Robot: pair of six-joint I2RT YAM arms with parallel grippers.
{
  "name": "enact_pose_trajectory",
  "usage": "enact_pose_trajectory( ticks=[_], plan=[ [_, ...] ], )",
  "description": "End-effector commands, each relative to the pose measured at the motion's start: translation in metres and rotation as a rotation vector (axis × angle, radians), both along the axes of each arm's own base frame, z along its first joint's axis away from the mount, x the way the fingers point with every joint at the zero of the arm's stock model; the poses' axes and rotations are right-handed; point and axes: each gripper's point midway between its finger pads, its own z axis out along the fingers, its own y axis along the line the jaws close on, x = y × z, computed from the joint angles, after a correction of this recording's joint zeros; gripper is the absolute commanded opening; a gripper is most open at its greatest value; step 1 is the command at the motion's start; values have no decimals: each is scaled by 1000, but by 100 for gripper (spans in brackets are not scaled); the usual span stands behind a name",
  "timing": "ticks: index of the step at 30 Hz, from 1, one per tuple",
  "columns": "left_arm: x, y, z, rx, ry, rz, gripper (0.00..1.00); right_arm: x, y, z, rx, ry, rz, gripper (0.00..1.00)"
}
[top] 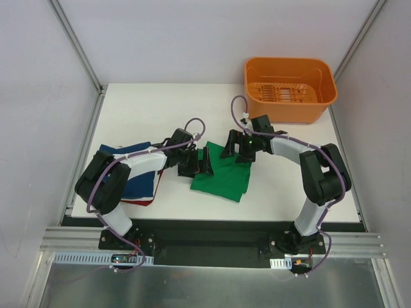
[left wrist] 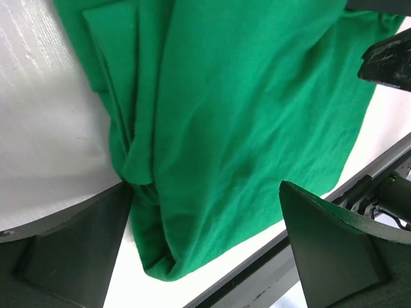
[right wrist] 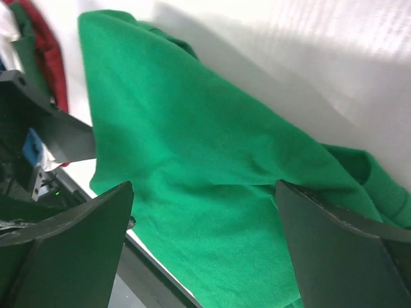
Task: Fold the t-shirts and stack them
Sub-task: Fold the long partially folded tshirt into a neat square, then put the neatly folded tshirt into the corner of the board with the left arm
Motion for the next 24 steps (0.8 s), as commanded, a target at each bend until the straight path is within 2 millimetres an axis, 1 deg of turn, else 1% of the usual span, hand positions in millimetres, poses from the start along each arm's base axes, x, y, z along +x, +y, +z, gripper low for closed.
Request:
enact_pose_trajectory(
  ticks=[1, 2, 3, 4, 6, 7, 8, 10, 11, 12, 13, 14, 15, 16, 17, 18, 19, 20, 21, 22, 23, 24],
  plan=[
    [-3, -6, -2, -25, 26, -22, 99, 18, -18, 1, -123, -70, -30, 97],
    [-3, -6, 0, -30, 24, -23, 99, 19, -22, 2, -146, -83, -35, 97],
    [-5, -5, 0, -30, 23, -25, 99, 16, -27, 3, -174, -73, -37, 97],
    [-4, -6, 7, -39, 5, -25, 99, 18, -31, 5, -198, -94, -32, 97],
    [-2, -4, 13, -38, -24, -21, 99, 13, -26, 22, -168, -126, -4, 97],
    [0, -3, 21, -43, -47, -17, 99, 10, -25, 35, -152, -162, 12, 97],
    [4, -1, 23, -29, -68, -2, 99, 6, -23, 42, -142, -177, 26, 97],
    [8, 3, 31, -15, -100, 17, 99, -4, -16, 59, -91, -199, 53, 97],
    [10, 5, 33, -6, -118, 25, 99, -10, -17, 72, -62, -225, 50, 97],
    [16, 11, 31, 31, -141, 53, 99, -15, -16, 79, -44, -239, 52, 97],
    [19, 14, 29, 51, -146, 63, 99, -19, -18, 95, -27, -283, 43, 97],
    [22, 16, 27, 70, -151, 72, 99, -26, -22, 95, -28, -284, 28, 97],
    [30, 15, 30, 80, -167, 78, 99, -27, -29, 96, -45, -301, -1, 97],
    [30, 16, 20, 106, -140, 77, 99, -33, -34, 114, -28, -361, -21, 97],
    [33, 14, 17, 113, -134, 68, 99, -35, -37, 120, -25, -391, -39, 97],
    [39, 10, 20, 110, -137, 68, 99, -43, -45, 113, -41, -391, -63, 97],
    [38, 8, 7, 126, -94, 61, 99, -49, -50, 130, -24, -449, -82, 97],
    [39, 5, 3, 125, -80, 49, 99, -55, -55, 132, -26, -462, -96, 97],
    [43, 0, 4, 116, -74, 46, 99, -59, -62, 129, -43, -468, -123, 97],
    [40, -3, -6, 119, -36, 33, 96, -66, -67, 141, -34, -513, -140, 97],
    [41, -5, -10, 121, -26, 24, 92, -72, -73, 139, -48, -509, -153, 97],
    [43, -8, -12, 123, -26, 21, 88, -72, -80, 141, -67, -527, -180, 97]
  ],
)
